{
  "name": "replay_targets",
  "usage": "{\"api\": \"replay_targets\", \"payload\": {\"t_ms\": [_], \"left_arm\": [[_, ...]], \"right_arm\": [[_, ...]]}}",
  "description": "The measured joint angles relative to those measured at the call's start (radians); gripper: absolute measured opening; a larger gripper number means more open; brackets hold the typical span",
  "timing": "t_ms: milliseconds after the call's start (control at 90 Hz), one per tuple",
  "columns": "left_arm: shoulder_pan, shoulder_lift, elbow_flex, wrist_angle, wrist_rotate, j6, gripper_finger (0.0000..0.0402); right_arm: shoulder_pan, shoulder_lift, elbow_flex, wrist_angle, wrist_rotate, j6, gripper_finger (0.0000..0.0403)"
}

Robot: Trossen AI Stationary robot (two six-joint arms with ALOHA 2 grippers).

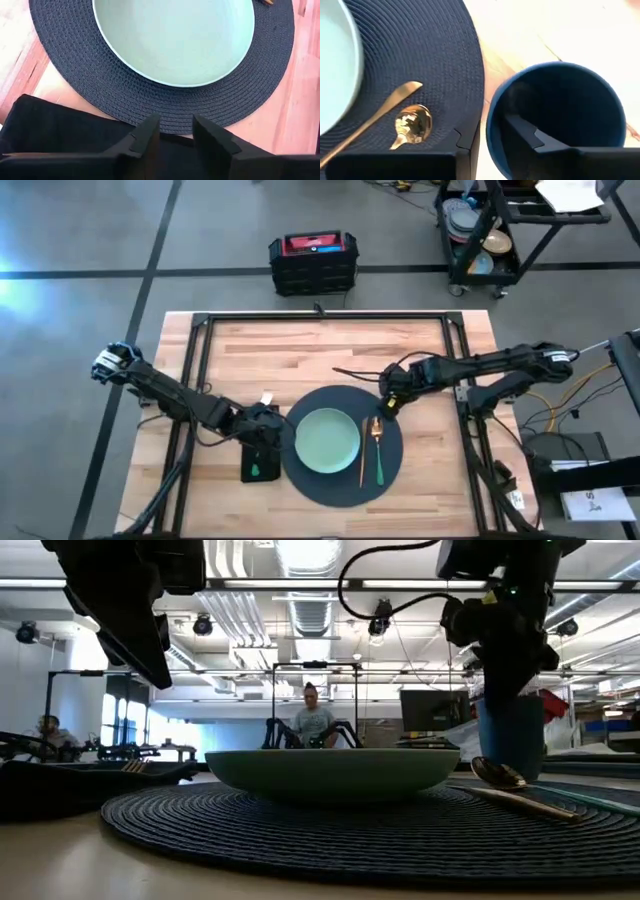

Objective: Set table place
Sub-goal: Move the blue cup to the middle right of the black placemat, then return to Home Position

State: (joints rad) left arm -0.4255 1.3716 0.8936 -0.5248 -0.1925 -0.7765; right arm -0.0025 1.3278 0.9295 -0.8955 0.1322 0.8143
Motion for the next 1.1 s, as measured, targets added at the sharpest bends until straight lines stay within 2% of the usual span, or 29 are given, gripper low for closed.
{"api": "replay_targets", "payload": {"t_ms": [322, 556, 667, 911, 1100], "left_arm": [[0.000, 0.000, 0.000, 0.001, 0.000, 0.000, 0.0124], [0.000, 0.000, 0.000, 0.010, -0.006, 0.000, 0.0110], [0.000, 0.000, 0.000, 0.012, -0.007, 0.000, 0.0100], [0.000, 0.000, 0.000, 0.019, -0.021, 0.001, 0.0083], [0.000, 0.000, 0.000, 0.036, -0.053, 0.001, 0.0075]], "right_arm": [[0.057, -0.034, 0.119, -0.107, 0.000, 0.007, 0.0047], [0.218, -0.050, 0.196, -0.132, 0.056, 0.139, 0.0022], [0.321, -0.050, 0.178, -0.076, 0.091, 0.227, 0.0004], [0.530, -0.021, 0.099, 0.034, 0.179, 0.450, 0.0000], [0.598, 0.088, 0.081, 0.177, 0.202, 0.498, 0.0000]]}}
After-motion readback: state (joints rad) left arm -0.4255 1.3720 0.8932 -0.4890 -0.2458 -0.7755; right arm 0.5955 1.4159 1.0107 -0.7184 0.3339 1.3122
